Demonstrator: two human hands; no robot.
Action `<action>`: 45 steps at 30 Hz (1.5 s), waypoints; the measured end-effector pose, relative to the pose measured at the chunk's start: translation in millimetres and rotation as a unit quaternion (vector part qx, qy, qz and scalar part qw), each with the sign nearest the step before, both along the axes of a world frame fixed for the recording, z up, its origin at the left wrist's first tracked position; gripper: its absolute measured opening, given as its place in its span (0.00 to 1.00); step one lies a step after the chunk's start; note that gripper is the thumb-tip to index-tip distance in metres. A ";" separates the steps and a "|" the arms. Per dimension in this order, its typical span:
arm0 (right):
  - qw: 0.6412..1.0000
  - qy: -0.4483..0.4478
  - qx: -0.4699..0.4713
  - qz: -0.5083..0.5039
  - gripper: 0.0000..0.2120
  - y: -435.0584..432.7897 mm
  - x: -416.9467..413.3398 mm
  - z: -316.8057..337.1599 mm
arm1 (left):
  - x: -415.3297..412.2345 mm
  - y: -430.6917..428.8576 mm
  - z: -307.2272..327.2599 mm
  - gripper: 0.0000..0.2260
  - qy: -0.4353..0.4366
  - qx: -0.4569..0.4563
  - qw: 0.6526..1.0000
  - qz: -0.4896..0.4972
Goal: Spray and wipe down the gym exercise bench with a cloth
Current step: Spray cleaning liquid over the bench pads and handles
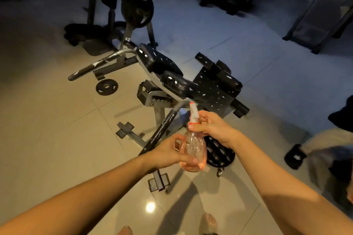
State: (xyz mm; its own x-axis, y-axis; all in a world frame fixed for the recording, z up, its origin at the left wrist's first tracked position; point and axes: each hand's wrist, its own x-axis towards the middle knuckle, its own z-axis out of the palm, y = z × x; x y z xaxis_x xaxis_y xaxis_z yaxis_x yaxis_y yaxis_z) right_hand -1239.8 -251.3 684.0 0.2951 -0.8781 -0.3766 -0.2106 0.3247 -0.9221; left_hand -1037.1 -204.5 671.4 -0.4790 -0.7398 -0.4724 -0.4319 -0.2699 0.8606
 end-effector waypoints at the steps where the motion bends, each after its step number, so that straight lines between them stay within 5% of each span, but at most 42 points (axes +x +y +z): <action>1: 1.000 0.006 0.000 0.016 0.15 -8.0 -13.7 0.8 | -14.5 -1.8 -0.1 0.22 0.001 0.001 1.000 0.013; 9: 0.995 0.017 0.055 0.075 0.07 -41.0 -89.2 -9.8 | -99.1 -6.7 -12.6 0.27 -0.013 0.060 0.992 0.114; 27: 0.993 0.042 0.107 0.039 0.13 -116.0 -184.6 -51.8 | -199.8 -87.3 -49.2 0.22 0.001 0.110 0.989 0.096; 37: 0.977 0.068 0.077 0.188 0.19 -225.3 -171.4 -2.6 | -199.1 -169.4 -39.7 0.45 0.048 0.072 0.988 0.131; 41: 0.946 0.088 0.061 0.305 0.22 -255.2 -145.0 15.3 | -199.6 -175.5 -21.7 0.29 0.091 0.063 0.985 0.132; 45: 0.917 0.108 0.038 0.382 0.22 -280.5 -125.7 17.5 | -200.3 -178.0 -21.8 0.25 0.123 0.062 0.970 0.201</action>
